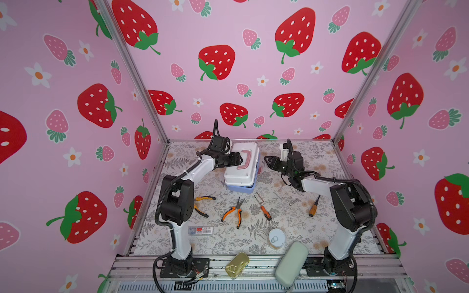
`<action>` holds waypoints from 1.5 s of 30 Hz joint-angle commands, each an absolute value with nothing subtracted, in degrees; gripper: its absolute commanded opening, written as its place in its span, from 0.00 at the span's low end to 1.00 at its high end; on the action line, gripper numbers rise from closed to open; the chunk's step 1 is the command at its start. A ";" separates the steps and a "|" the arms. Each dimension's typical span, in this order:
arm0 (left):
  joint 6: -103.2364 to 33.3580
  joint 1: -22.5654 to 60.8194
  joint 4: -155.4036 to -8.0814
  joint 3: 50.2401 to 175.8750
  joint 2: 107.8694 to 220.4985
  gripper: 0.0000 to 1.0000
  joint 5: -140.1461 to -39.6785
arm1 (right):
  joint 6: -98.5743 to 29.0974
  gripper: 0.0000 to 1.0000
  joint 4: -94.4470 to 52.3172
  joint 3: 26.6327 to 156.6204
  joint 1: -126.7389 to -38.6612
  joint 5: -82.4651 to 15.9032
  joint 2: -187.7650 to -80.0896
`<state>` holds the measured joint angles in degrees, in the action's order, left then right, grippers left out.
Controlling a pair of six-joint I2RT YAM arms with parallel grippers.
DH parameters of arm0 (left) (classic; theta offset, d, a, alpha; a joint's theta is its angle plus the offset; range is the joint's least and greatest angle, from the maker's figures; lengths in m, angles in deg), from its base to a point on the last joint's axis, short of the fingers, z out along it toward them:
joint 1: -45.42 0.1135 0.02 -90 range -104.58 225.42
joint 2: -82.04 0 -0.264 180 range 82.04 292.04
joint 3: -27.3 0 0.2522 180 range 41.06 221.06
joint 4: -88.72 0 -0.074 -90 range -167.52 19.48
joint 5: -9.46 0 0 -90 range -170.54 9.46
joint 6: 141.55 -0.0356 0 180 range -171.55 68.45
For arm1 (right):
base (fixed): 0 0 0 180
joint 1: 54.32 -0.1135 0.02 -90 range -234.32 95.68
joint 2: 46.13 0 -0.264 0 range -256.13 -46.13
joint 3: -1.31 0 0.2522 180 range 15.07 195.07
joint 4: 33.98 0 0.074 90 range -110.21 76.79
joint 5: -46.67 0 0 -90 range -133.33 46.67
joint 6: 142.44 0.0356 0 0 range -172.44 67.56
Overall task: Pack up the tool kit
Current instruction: 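Lift the white lid with left gripper while right gripper steadies the tray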
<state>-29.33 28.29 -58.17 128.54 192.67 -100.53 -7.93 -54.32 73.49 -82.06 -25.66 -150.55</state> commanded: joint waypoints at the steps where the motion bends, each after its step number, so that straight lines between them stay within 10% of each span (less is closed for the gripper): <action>1: -24.58 29.61 -64.78 127.54 190.08 0.30 -110.34 | -9.12 0.31 -52.64 74.11 -82.35 -23.74 -152.35; 8: -20.79 31.27 -69.17 125.60 190.12 0.30 -114.64 | -9.48 0.13 -51.06 76.74 -82.88 -19.77 -155.77; 25: -19.55 31.44 -70.79 124.99 191.81 0.29 -116.64 | -11.26 0.09 -55.10 83.00 -87.25 -11.83 -159.83; 32: -24.39 30.21 -66.92 123.73 186.82 1.00 -106.62 | -5.66 0.10 -62.27 83.50 -87.36 -6.71 -161.46; 45: -30.36 25.83 -59.23 125.30 182.04 0.99 -93.96 | -4.25 0.10 -63.03 84.38 -88.06 -6.16 -161.72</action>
<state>-28.19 27.68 -60.53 123.27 182.14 -94.85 -4.67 -59.96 82.62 -87.09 -8.15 -162.26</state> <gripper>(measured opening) 0.991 0.096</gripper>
